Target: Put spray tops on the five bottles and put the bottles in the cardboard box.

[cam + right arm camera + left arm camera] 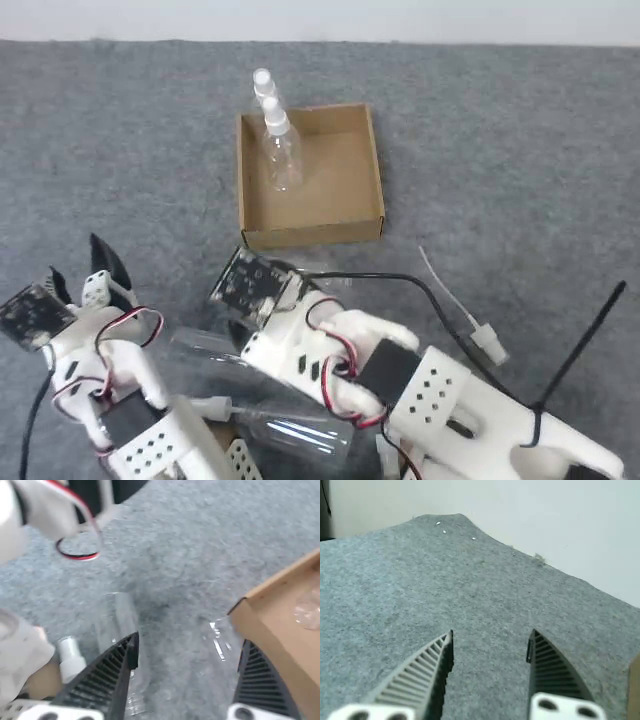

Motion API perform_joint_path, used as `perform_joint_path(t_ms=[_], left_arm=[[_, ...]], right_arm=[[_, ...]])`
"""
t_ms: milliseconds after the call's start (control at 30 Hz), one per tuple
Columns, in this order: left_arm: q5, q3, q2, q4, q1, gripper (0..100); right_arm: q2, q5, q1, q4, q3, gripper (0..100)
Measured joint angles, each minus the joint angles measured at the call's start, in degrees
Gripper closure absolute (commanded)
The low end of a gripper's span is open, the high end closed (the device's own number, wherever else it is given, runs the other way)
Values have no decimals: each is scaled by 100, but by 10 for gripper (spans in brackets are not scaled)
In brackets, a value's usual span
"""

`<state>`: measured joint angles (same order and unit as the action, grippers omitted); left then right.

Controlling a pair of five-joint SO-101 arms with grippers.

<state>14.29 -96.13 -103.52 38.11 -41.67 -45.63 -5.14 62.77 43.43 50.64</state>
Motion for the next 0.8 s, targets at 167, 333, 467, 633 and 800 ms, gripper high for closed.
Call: perform_joint_path(t_ms=[167,333,467,633,800], left_arm=[[35,0,0,0,0,773],[44,0,0,0,-35,773],[44,0,0,0,-35,773],[44,0,0,0,-35,773],[44,0,0,0,-35,773]], right_arm=[[0,0,202,-686,580,735],[0,0,475,-1442,1090,735],[62,0,615,-1582,1090,734],[1011,0,615,-1618,949,732],[1943,0,615,-1618,607,731]])
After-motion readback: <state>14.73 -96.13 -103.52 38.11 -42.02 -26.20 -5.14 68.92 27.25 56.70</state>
